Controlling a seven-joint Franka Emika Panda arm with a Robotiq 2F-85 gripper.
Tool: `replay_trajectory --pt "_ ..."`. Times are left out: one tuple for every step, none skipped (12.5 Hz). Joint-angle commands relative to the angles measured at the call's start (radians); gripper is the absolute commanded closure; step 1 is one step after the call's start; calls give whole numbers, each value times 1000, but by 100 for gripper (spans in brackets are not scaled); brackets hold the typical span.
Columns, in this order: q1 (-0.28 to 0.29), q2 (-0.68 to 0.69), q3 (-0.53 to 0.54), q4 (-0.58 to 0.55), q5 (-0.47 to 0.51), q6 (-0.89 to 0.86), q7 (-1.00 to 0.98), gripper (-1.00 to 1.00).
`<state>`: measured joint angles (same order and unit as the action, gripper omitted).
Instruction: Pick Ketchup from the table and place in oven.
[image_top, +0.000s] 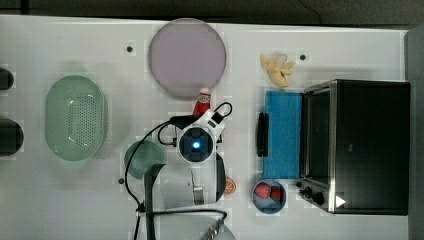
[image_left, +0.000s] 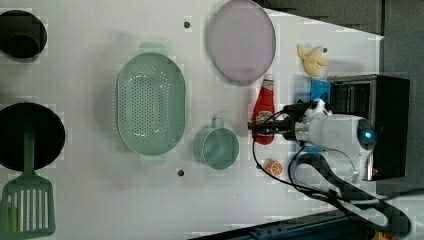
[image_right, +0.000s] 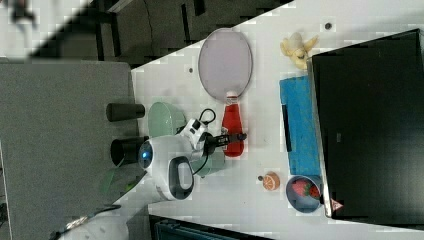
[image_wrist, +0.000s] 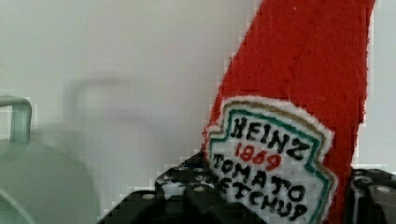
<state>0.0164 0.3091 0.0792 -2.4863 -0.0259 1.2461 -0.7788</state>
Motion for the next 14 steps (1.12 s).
replay_trajectory --pt "-10 -176 -9 17 0 -130 -11 -20" --pt "-10 -248 -8 30 0 -226 -10 -20" --pt "-10 -315 -9 50 0 -336 -11 -20" --pt "-11 -373 -10 80 0 -447 -7 -20" --pt "-11 -420 -13 112 -1 -545 9 -20" --pt "-13 -459 -14 140 -3 -632 30 -20" --pt "-14 -490 -14 161 -9 -704 66 -20" --pt "-16 -512 -14 171 -37 -761 118 -20" --pt "-16 -523 -13 175 -103 -798 169 -20" --pt "-16 -523 -12 175 -195 -810 209 -20" --pt "-17 -515 -13 175 -294 -810 243 -20" --pt "-18 -503 -16 172 -382 -811 265 -20" --pt "-19 -484 -23 167 -461 -811 286 -20" --pt "-23 -456 -30 160 -539 -811 321 -20"
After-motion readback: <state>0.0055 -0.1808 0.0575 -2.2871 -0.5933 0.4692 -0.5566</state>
